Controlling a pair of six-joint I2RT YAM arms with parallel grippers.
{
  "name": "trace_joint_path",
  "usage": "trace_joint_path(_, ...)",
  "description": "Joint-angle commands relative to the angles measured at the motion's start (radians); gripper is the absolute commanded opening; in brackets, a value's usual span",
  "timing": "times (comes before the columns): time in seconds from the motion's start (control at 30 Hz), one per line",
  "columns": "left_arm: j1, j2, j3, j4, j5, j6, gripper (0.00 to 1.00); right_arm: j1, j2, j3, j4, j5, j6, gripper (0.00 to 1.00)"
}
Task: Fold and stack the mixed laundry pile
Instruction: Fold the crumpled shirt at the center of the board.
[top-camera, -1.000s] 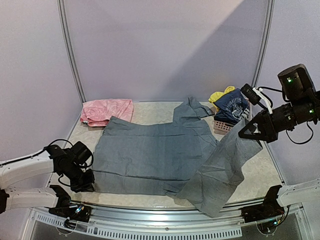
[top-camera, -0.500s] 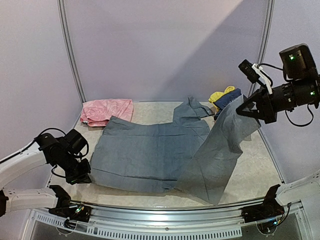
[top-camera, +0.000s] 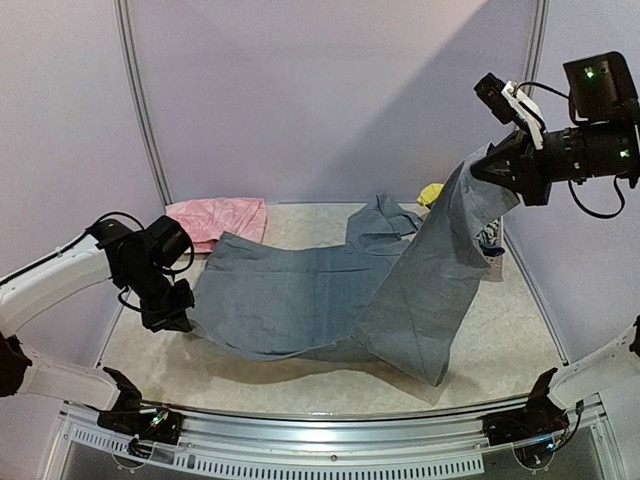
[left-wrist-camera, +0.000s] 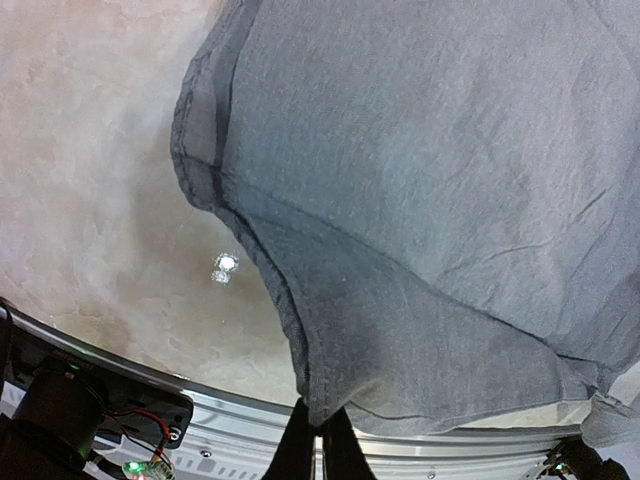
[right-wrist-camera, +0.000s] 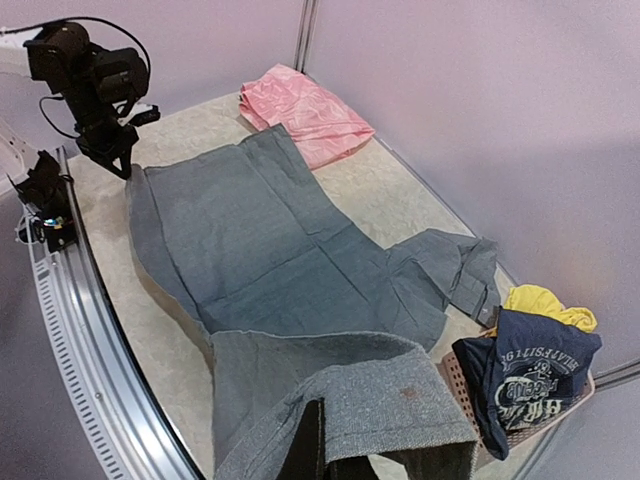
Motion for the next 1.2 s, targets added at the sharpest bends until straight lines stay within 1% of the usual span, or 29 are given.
trace_joint_path(0.0,0.057,0.077,0.071,-0.016,-0.028,0.056,0.00,0.007,0.055,0.025,-0.022,0.089,-0.097,0.00)
trace_joint_path(0.17,0.126,0.164,0.105,0.022,-0.013,0.109,0.00,0.007,0.082,-0.011,0.077,0.195,-0.191,0.00)
trace_joint_path(0.37,0.222,0.296,0.152,0.096,0.049,0.186,0.00,0.008,0.100,-0.121,0.287,0.336,-0.304,0.00)
trace_joint_path(0.53,0.303,0.443,0.232,0.107,0.116,0.279,0.00,-0.003,0.139,-0.203,0.467,0.377,-0.411,0.00)
trace_joint_path(0.63,0.331,0.524,0.277,0.095,0.141,0.327,0.00,-0.020,0.185,-0.209,0.505,0.411,-0.437,0.00)
trace_joint_path(0.77,0.370,0.620,0.344,0.052,0.155,0.371,0.00,-0.039,0.251,-0.197,0.506,0.457,-0.417,0.00)
trace_joint_path(0.9,0.388,0.658,0.383,0.023,0.136,0.383,0.00,-0.045,0.301,-0.195,0.527,0.456,-0.403,0.00)
trace_joint_path(1.1,0.396,0.631,0.335,0.089,0.098,0.346,0.00,-0.053,0.314,-0.254,0.604,0.399,-0.463,0.00)
trace_joint_path(1.17,0.396,0.610,0.324,0.091,0.085,0.340,0.07,-0.054,0.316,-0.255,0.606,0.394,-0.470,0.00)
